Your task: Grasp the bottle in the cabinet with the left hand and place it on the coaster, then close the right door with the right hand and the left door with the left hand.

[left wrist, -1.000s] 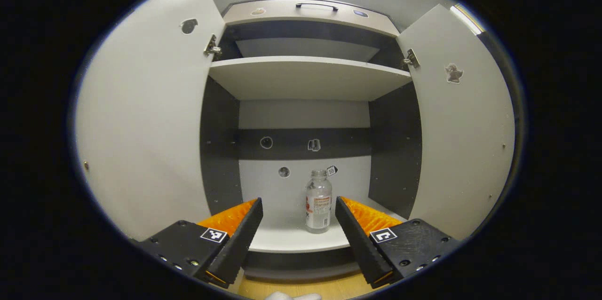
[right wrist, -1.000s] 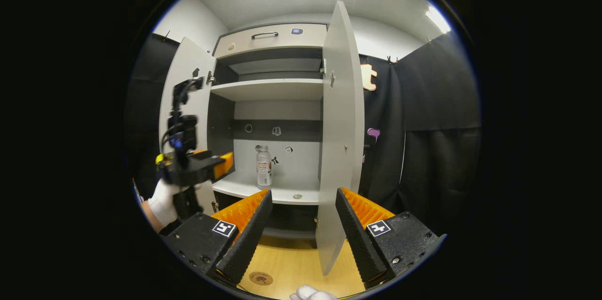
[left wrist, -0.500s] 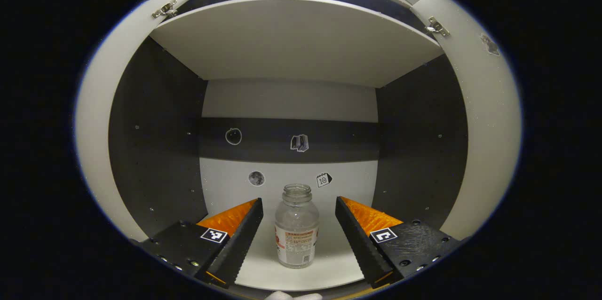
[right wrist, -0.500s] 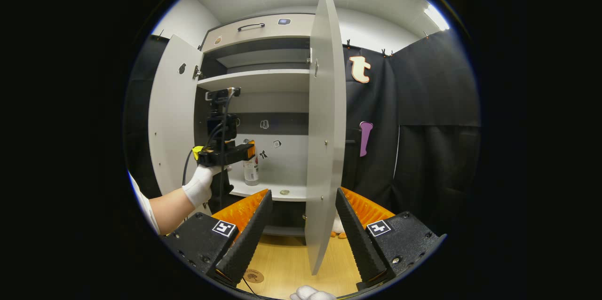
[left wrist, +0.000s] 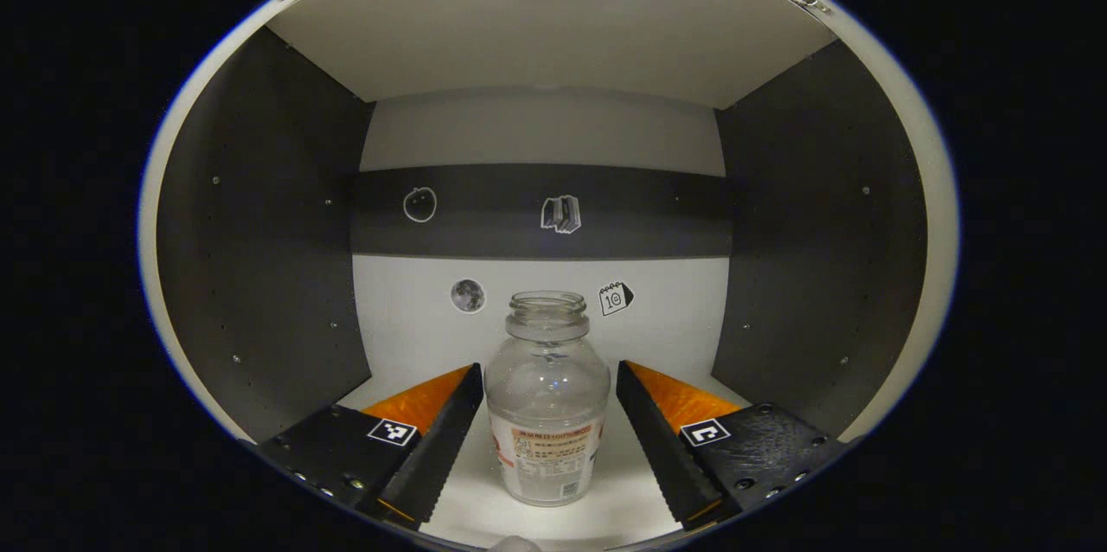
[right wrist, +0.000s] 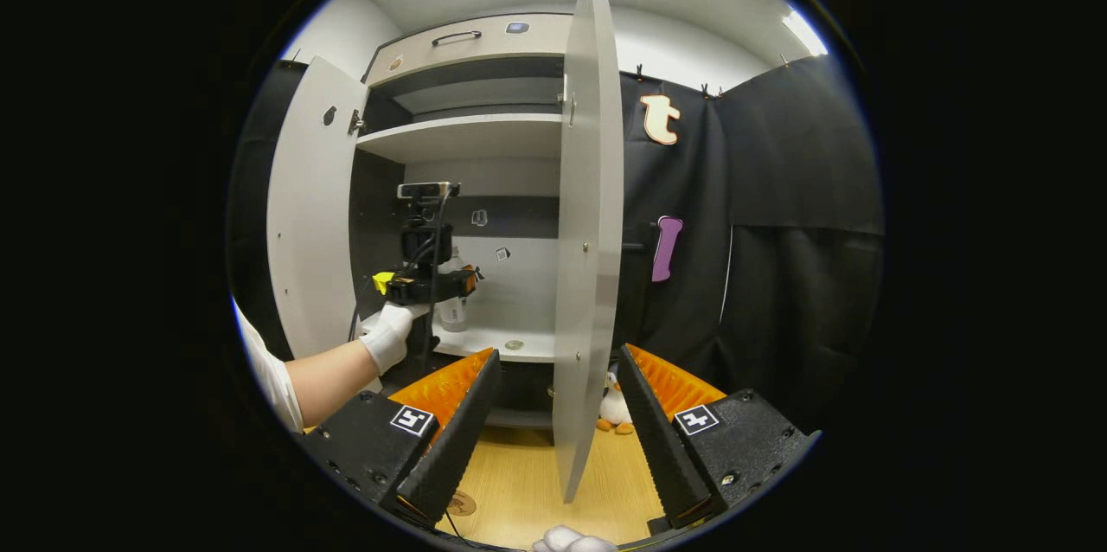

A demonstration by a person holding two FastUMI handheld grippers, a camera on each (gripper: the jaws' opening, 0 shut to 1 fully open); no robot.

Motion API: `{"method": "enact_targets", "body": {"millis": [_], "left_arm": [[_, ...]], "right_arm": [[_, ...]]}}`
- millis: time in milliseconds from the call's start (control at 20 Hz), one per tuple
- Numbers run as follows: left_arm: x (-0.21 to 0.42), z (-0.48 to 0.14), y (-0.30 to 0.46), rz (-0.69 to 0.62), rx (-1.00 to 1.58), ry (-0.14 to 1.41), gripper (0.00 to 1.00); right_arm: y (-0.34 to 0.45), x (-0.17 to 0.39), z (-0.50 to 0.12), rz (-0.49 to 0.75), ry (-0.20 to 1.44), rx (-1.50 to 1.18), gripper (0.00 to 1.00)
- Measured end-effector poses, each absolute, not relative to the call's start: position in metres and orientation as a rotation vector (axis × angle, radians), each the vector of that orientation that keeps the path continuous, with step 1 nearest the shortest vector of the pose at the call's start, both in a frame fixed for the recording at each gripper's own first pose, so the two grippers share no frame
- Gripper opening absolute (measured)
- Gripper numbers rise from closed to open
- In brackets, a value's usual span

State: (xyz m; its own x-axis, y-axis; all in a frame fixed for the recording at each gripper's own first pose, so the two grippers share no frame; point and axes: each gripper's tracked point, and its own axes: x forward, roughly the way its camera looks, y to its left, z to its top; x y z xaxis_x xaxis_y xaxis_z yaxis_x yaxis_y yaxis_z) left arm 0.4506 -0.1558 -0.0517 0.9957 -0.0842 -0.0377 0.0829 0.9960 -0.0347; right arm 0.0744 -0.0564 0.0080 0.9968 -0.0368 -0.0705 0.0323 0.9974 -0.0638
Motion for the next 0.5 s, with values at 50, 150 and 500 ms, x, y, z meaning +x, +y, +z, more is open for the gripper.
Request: {"method": "enact_targets", "body": {"millis": [50,150,500], "left_arm": [[0.451,-0.050,-0.150,-0.061,-0.021,0.028,0.85],[0.443,-0.044,-0.144,-0.052,-0.039,0.043,0.74],[0.351,-0.002,-0.128,-0.102,-0.024,-0.041,0.74]], "right_arm": [[-0.056,0.074,0.008,-0.034,0.073,-0.063,0.83],[-0.054,0.072,0.010,-0.028,0.069,-0.059,0.83],[-0.041,0.059,0.011,-0.018,0.051,-0.015,0.83]]}}
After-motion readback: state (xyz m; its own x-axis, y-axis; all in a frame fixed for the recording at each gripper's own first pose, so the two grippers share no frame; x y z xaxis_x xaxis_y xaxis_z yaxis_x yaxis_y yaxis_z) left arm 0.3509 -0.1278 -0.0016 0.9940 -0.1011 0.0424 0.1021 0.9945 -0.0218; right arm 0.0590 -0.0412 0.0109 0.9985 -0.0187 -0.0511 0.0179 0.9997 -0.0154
